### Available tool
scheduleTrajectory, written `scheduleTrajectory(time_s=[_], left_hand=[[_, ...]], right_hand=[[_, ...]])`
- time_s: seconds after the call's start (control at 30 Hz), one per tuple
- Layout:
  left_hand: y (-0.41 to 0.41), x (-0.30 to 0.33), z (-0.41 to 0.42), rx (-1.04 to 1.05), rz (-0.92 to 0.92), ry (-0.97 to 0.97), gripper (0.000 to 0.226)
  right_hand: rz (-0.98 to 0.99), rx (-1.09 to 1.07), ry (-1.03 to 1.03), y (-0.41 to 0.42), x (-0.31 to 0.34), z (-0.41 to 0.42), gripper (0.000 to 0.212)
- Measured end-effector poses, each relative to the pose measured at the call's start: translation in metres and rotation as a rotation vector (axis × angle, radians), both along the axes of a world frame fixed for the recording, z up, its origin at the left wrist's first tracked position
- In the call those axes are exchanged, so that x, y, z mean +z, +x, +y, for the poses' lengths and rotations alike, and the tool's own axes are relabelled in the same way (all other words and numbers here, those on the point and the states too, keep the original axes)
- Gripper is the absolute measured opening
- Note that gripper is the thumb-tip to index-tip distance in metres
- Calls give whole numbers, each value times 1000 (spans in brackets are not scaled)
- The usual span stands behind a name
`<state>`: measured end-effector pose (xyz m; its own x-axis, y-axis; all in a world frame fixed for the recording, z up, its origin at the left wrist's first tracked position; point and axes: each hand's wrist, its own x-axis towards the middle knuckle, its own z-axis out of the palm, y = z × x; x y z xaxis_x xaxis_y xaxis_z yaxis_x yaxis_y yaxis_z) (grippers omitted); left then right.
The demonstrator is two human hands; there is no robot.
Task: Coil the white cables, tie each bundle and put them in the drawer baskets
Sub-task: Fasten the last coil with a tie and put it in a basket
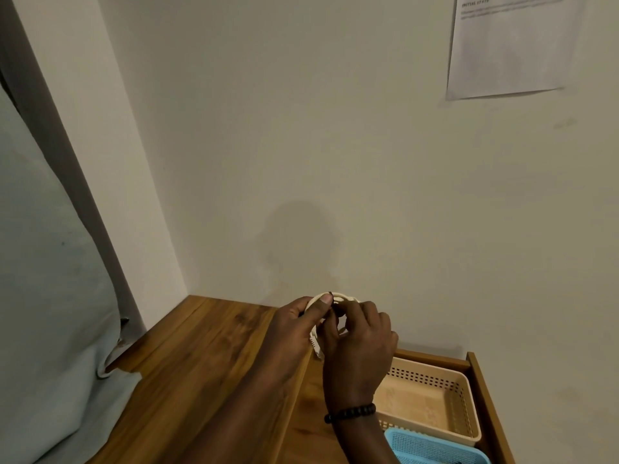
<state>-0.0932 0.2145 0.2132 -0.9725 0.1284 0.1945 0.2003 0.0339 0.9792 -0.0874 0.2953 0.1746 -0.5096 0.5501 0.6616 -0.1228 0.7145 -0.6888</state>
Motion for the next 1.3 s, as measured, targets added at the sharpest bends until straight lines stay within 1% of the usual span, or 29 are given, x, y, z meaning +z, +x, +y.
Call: scheduleTrajectory(time_s=[0.13, 0.27, 0.4, 0.47, 0.53, 0.6, 0.67, 0.73, 0.8, 0.9, 1.03, 1.1, 1.2, 1.3], left_hand=[[-3, -6, -1, 19, -90, -3, 26], [-7, -11, 0, 71, -110, -1, 20], [-15, -15, -6, 118, -89, -20, 11], [-19, -18, -13, 149, -88, -43, 11], [-21, -22, -17, 156, -126, -40, 16], [-22, -25, -16, 159, -152, -35, 16], [-20, -26, -12, 143, -161, -20, 14], [-18, -27, -9, 136, -168, 3, 15], [-17, -28, -8, 150, -180, -1, 19], [-18, -29, -10, 145, -193, 11, 21], [-20, -29, -11, 120, -165, -12, 17], [-20, -29, -12, 112, -121, -43, 20], [-18, -29, -16, 97, -38, -122, 15], [-20, -31, -22, 32, 62, -168, 28]], right_hand=[[-81, 113, -87, -1, -4, 0, 7], [-139, 231, -163, 2, -4, 4, 7], [-115, 306, -274, 8, 2, 9, 11], [-114, 377, -304, 8, 5, 14, 10], [-165, 429, -315, 9, 3, 15, 7], [-218, 374, -294, 10, -2, 12, 8], [-268, 213, -176, 12, -7, 8, 12], [-282, 95, -39, 12, -11, 3, 15], [-287, 39, 48, 9, -10, 0, 15], [-309, 30, 92, 5, -8, -3, 18], [-272, 71, -13, 7, -4, -5, 13], [-233, 131, -83, 7, -2, -4, 9], [-224, 241, -202, 5, -3, 0, 8], [-209, 328, -297, 4, -6, 6, 6]])
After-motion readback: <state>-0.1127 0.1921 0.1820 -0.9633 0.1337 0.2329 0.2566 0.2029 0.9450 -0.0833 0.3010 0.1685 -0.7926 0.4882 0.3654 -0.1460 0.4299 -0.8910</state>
